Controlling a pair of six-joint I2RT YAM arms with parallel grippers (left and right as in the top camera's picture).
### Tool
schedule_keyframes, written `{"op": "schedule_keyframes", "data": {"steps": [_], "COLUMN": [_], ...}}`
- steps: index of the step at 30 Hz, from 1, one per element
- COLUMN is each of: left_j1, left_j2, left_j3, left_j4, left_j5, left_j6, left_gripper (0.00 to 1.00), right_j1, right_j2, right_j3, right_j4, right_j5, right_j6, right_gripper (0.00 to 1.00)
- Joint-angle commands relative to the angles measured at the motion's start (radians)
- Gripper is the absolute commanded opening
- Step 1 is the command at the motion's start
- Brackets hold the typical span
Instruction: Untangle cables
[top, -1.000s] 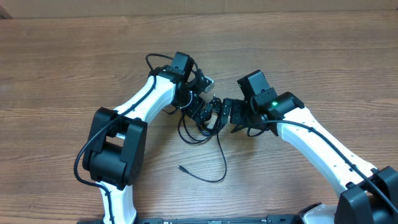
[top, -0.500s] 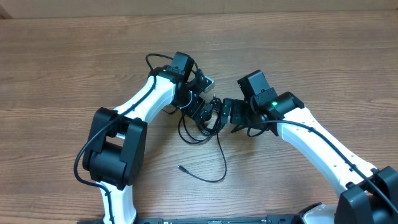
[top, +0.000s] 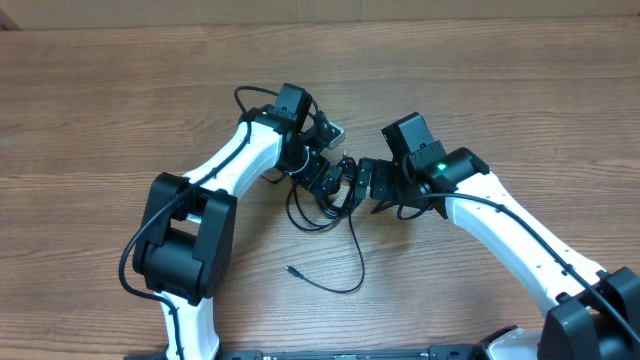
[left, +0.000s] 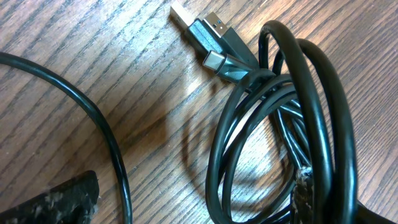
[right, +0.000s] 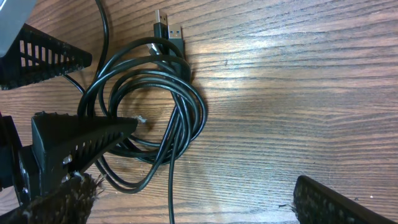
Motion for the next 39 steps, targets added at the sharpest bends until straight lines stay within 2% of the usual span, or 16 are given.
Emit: {"op": "schedule_keyframes", "data": {"steps": [1,31,34,39], "left_j1": [0.0,0.0,-0.004,-0.004], "left_j2": [0.007,0.007,0.007,0.007], "left_j3": [-0.004,-0.004,-0.004,-0.005], "left_j4": [-0.002,-0.005,0.012,0.012], "left_j5": [-0.01,-0.003,0.013,0.06], "left_j6": [-0.01,-0.011,-0.105,-0.148], "left_gripper": [1.0,1.0,1.0,0.99], "right_j1": [0.004,0.004,0.004,0.004], "right_j2": [0.003,0.003,0.003,0.003], "right_j3": [-0.006,-0.006,-0.006,-0.006], "right_j4": [0.005,0.005,0.005,0.005], "right_j5": [0.009,0.009,0.009,0.009], "right_j6": [0.0,0.0,0.0,0.0], "right_gripper": [1.0,1.0,1.0,1.0]}}
